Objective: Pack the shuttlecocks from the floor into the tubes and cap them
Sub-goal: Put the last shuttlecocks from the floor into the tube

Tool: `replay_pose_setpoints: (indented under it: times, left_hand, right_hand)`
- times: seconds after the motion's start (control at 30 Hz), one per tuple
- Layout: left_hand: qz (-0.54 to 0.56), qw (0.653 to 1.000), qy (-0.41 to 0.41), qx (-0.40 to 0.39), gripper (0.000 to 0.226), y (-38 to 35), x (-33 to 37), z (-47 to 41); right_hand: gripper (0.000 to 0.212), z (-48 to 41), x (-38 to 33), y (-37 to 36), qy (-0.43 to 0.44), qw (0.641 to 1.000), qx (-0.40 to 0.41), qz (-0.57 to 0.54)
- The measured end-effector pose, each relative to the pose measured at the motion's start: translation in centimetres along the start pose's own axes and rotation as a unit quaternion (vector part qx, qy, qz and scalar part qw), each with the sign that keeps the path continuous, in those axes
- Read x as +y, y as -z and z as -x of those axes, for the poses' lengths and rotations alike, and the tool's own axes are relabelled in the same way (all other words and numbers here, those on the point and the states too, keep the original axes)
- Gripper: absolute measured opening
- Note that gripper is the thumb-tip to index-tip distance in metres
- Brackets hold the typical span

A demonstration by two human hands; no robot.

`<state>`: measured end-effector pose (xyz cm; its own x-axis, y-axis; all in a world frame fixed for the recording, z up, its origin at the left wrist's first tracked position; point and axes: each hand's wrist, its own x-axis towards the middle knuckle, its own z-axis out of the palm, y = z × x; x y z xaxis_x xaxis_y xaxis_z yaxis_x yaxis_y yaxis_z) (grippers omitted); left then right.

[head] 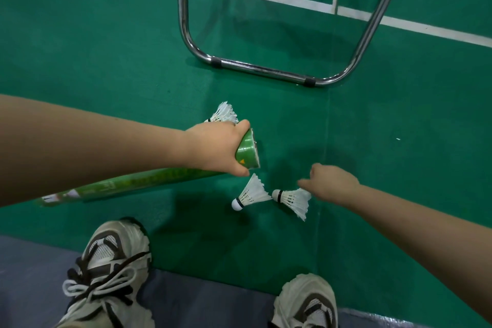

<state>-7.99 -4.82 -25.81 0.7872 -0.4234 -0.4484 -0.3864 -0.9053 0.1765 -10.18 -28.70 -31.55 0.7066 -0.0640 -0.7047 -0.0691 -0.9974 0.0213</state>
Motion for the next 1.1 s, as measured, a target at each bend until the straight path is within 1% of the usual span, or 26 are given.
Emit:
replay_pose_setpoints:
  times: [0.03,0.07,0.13,0.2,0.23,0.27,0.33,0.37,0.47,0.57,0.63,0.7,0.73,0.8,0.87,0.93,1.0,1.03,1.1]
  left_hand:
    - [-0.006,1.000,0.000,-0.003,0.074,-0.1,0.1,0.0]
    - [-0.011,1.000,-0.002,-0.005,0.074,-0.2,0.2,-0.1]
    - [-0.015,1.000,-0.009,-0.007,0.073,-0.3,0.5,-0.2]
    - [-0.014,1.000,-0.013,-0.003,0.072,-0.2,0.9,-0.5]
    - [-0.010,1.000,-0.012,-0.002,0.072,0.0,1.0,-0.6]
    - [-0.006,1.000,-0.011,-0.001,0.072,0.1,1.1,-0.8]
    - [0.000,1.000,-0.010,0.001,0.072,0.3,1.4,-0.9]
    - [0.001,1.000,-0.010,0.000,0.073,0.4,1.4,-1.0]
    - [-0.002,1.000,-0.008,-0.005,0.074,0.2,1.4,-1.1]
    - [0.002,1.000,-0.004,-0.010,0.072,0.3,1.0,-1.3]
    - [0.008,1.000,0.004,-0.015,0.069,0.5,0.8,-1.2]
    - [0.009,1.000,0.016,-0.015,0.068,0.6,0.6,-1.1]
    - [0.011,1.000,0.022,-0.014,0.068,0.6,0.4,-1.0]
    - [0.020,0.999,0.030,-0.009,0.069,0.6,0.1,-1.0]
    - [0.033,0.999,0.034,-0.005,0.071,0.6,-0.3,-1.0]
    - [0.045,0.998,0.036,-0.003,0.071,0.8,-0.5,-1.0]
    - [0.057,0.998,0.036,0.004,0.069,1.0,-0.6,-1.0]
    - [0.061,0.997,0.035,0.010,0.068,1.1,-0.5,-1.0]
    - [0.068,0.997,0.031,0.023,0.066,1.2,-0.4,-1.0]
  right_hand:
    - [0.044,0.3,0.2,-0.2,-0.016,0.999,-0.039,-0.026]
    - [0.050,0.4,0.2,-0.3,-0.033,0.993,-0.079,-0.082]
    - [0.063,0.4,0.4,-0.3,-0.062,0.965,-0.146,-0.209]
    - [0.073,0.4,0.4,-0.5,-0.052,0.935,-0.191,-0.295]
    - [0.071,0.2,0.4,-0.8,-0.034,0.923,-0.195,-0.331]
    - [0.062,0.1,0.4,-1.2,-0.009,0.917,-0.181,-0.356]
    - [0.038,-0.3,0.3,-1.3,0.043,0.922,-0.128,-0.362]
    - [0.031,-0.4,0.3,-1.2,0.058,0.921,-0.107,-0.370]
    - [0.022,-0.6,0.6,-0.1,0.060,0.895,-0.051,-0.438]
    - [0.021,-0.7,0.8,1.3,0.060,0.860,0.015,-0.506]
    - [0.021,-0.7,0.8,2.3,0.053,0.831,0.051,-0.551]
    - [0.014,-0.7,0.7,3.4,0.054,0.786,0.075,-0.611]
    - [0.015,-0.6,0.5,4.0,0.065,0.758,0.082,-0.643]
    - [0.022,-0.2,-0.2,5.0,0.095,0.709,0.080,-0.694]
    - [0.023,0.8,-1.4,5.9,0.133,0.684,0.058,-0.715]
    - [0.023,1.9,-3.0,6.4,0.171,0.677,0.009,-0.716]
    - [0.023,2.7,-4.4,6.5,0.197,0.675,-0.070,-0.707]
    - [0.022,3.0,-5.0,6.4,0.204,0.683,-0.111,-0.693]
    - [0.016,3.3,-5.7,6.4,0.203,0.715,-0.165,-0.648]
